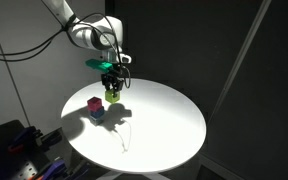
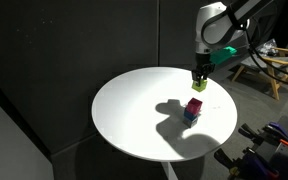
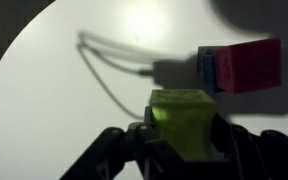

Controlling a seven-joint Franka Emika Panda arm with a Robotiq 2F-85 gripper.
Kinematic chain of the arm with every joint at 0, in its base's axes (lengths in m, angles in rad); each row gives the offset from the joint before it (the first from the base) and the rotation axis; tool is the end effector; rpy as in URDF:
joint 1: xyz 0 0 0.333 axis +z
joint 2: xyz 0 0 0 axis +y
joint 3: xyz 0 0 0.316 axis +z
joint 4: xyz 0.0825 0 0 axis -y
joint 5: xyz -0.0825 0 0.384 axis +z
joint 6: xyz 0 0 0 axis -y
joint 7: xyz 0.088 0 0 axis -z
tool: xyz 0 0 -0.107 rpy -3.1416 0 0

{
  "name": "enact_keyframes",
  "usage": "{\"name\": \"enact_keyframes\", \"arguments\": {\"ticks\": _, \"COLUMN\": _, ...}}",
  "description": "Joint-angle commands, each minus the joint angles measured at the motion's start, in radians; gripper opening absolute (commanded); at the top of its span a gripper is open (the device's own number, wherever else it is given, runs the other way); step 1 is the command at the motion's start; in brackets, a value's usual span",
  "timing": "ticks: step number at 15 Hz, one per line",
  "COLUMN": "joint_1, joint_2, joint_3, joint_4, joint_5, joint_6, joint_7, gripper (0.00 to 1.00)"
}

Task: Put the green block on the pink block

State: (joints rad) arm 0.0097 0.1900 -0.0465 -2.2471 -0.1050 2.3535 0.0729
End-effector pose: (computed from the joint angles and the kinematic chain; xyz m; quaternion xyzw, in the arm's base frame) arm 0.5307 -0.0211 0.2748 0.9982 -0.0160 -0.0411 0.0408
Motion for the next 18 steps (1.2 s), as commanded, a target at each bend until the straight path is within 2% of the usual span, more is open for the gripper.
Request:
{"name": "enact_keyframes", "arguments": {"ticks": 1, "joint_1": 0.004, "joint_2": -0.076, "joint_3": 0.014, "joint_4": -0.034, "joint_5": -0.017, "joint_6": -0.044, "joint_7": -0.016, "gripper": 0.28}}
{"name": "enact_keyframes", "arguments": {"ticks": 9, "joint_1": 0.017, "joint_2": -0.134, "joint_3": 0.053, "joint_4": -0.049, "joint_5": -0.018, "joint_6": -0.095, "joint_7": -0.008, "gripper": 0.28}}
{"name": "enact_keyframes", "arguments": {"ticks": 18, "joint_1": 0.046, "joint_2": -0.121, "joint_3": 0.086, "joint_4": -0.061, "joint_5": -0.013, "joint_6": -0.091, "joint_7": -0.01, "gripper": 0.28}}
